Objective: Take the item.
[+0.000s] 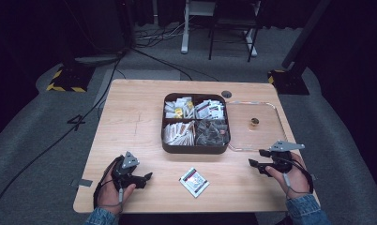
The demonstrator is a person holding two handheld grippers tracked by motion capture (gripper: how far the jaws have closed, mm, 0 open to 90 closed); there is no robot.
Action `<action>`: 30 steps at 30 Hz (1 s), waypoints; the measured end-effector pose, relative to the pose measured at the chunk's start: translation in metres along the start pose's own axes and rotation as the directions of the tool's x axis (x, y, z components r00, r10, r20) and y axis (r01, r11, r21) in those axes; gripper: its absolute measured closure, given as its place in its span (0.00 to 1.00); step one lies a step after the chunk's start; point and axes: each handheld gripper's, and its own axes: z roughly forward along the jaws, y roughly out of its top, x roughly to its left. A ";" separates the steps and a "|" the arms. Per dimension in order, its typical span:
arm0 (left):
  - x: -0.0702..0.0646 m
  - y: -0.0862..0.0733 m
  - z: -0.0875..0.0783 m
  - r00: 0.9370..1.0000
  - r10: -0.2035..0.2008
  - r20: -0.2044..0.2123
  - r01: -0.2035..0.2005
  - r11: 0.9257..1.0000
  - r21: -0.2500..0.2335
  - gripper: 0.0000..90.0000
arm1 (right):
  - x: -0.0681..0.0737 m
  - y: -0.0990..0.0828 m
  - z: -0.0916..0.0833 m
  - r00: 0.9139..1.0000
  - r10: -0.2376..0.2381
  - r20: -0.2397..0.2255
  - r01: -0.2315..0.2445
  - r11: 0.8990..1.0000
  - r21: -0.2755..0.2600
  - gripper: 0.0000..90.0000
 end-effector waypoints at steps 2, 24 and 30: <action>0.000 0.000 0.000 1.000 0.000 0.000 0.000 1.000 0.000 0.16 | -0.002 -0.004 0.002 1.000 0.012 0.001 -0.012 1.000 0.007 0.38; 0.000 0.000 0.000 1.000 0.000 0.000 0.000 1.000 0.000 0.16 | 0.006 -0.034 0.022 1.000 -0.017 0.009 0.016 0.998 0.058 0.28; 0.000 0.000 0.000 1.000 0.000 0.000 0.000 1.000 0.000 0.16 | 0.010 -0.037 0.029 0.998 -0.054 0.018 0.053 0.998 0.042 0.09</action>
